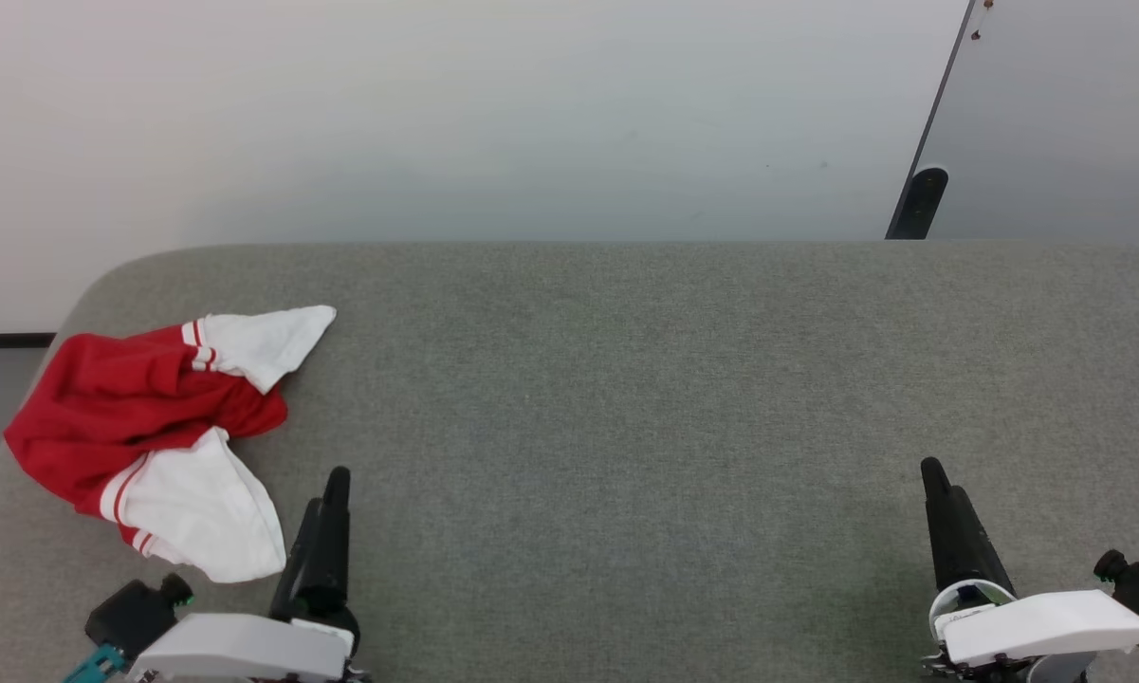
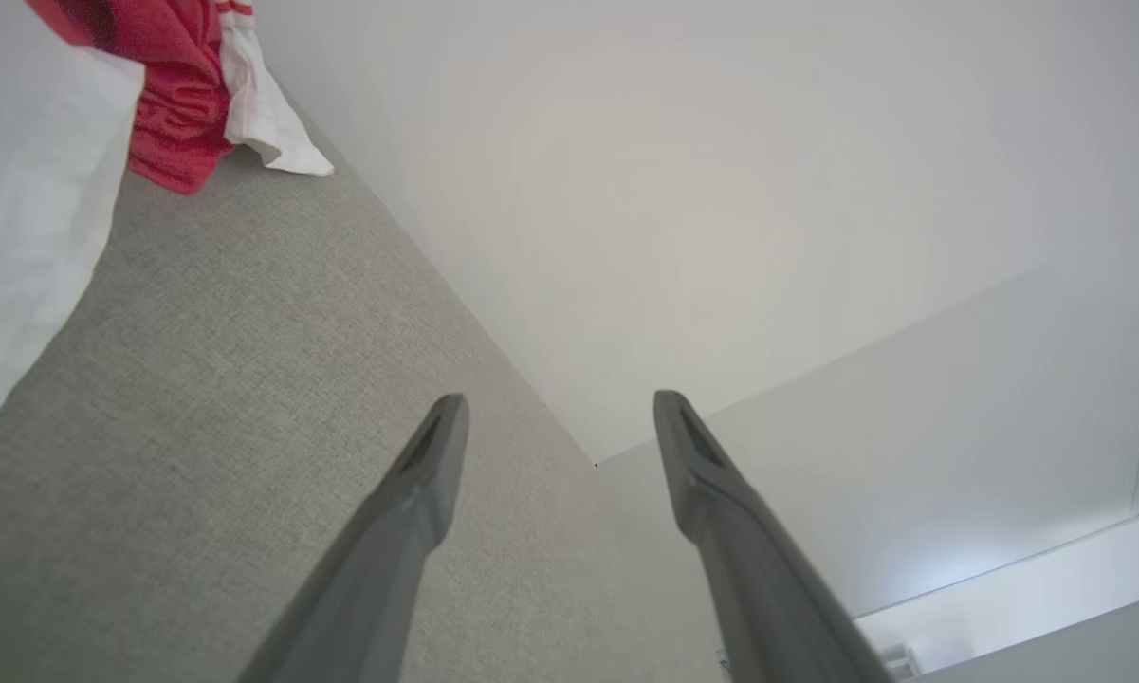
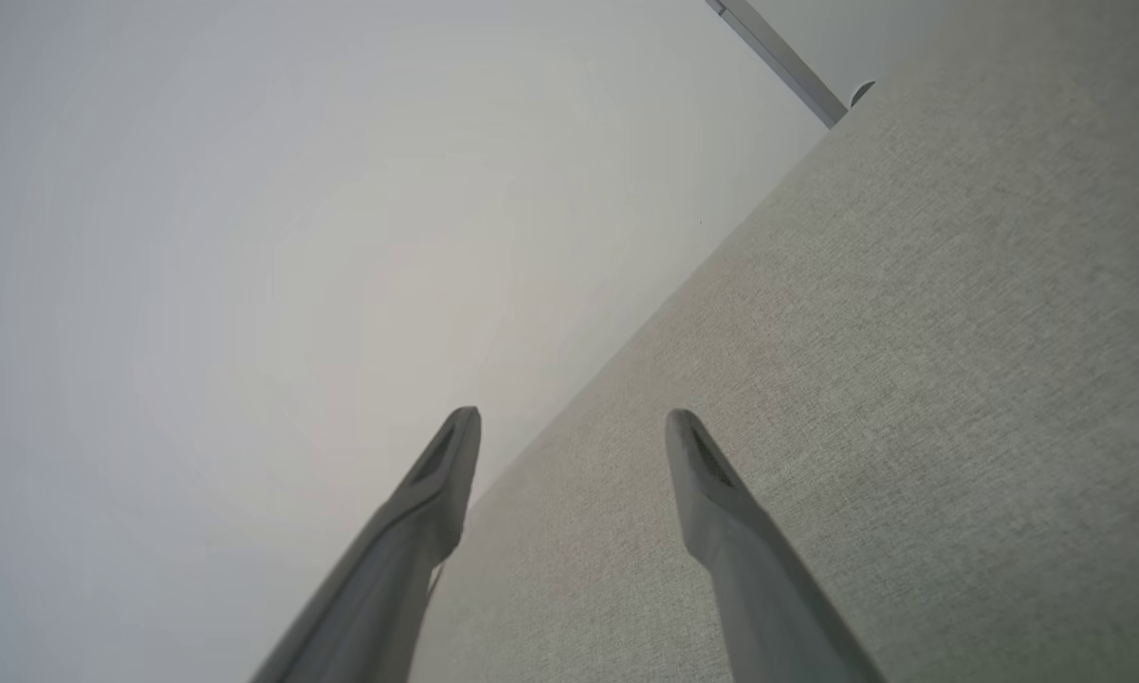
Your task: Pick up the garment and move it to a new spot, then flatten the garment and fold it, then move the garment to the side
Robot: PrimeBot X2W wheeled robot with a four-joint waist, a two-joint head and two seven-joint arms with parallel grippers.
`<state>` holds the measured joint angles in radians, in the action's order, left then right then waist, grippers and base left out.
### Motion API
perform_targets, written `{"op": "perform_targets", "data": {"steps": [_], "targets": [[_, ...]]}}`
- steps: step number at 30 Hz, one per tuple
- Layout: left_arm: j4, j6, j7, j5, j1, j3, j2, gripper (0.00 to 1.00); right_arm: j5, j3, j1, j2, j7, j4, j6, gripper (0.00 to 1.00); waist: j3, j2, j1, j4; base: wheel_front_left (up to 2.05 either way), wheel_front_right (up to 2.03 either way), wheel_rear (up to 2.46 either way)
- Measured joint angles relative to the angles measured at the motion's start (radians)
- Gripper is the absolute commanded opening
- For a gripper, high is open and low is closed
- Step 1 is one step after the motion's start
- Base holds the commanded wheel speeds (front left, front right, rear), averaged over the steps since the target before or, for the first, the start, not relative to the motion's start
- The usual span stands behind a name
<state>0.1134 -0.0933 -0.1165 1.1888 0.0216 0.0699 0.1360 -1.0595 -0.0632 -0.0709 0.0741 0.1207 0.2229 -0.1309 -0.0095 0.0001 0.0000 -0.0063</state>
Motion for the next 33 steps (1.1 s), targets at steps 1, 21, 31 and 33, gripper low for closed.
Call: {"op": "perform_targets", "data": {"steps": [1, 21, 31, 33], "targets": [[-0.003, 0.007, -0.004, -0.038, 0.000, 0.006, 0.004, 1.00, 0.040, 0.006, 0.000, -0.003, 0.003, -0.001, 0.000, 1.00, 0.000, 0.0000, 0.0000, 0.000, 0.00, 0.00, 0.00], [-0.069, 0.039, -0.057, -0.602, -0.023, -0.009, -0.019, 1.00, 0.595, 0.033, 0.015, -0.025, 0.054, -0.053, 0.000, 1.00, -0.005, 0.0000, 0.0000, 0.002, 0.00, 0.00, 0.00], [-0.100, 0.014, -0.079, -0.744, -0.032, -0.040, -0.042, 1.00, 0.713, 0.030, 0.023, -0.025, 0.075, -0.055, 0.000, 1.00, -0.008, 0.0000, 0.0000, 0.002, 0.00, 0.00, 0.00], [-0.104, 0.011, -0.085, -0.769, -0.034, -0.043, -0.046, 1.00, 0.732, 0.029, 0.023, -0.025, 0.079, -0.055, 0.000, 1.00, -0.008, 0.0000, 0.0000, 0.002, 0.00, 0.00, 0.00]]}}
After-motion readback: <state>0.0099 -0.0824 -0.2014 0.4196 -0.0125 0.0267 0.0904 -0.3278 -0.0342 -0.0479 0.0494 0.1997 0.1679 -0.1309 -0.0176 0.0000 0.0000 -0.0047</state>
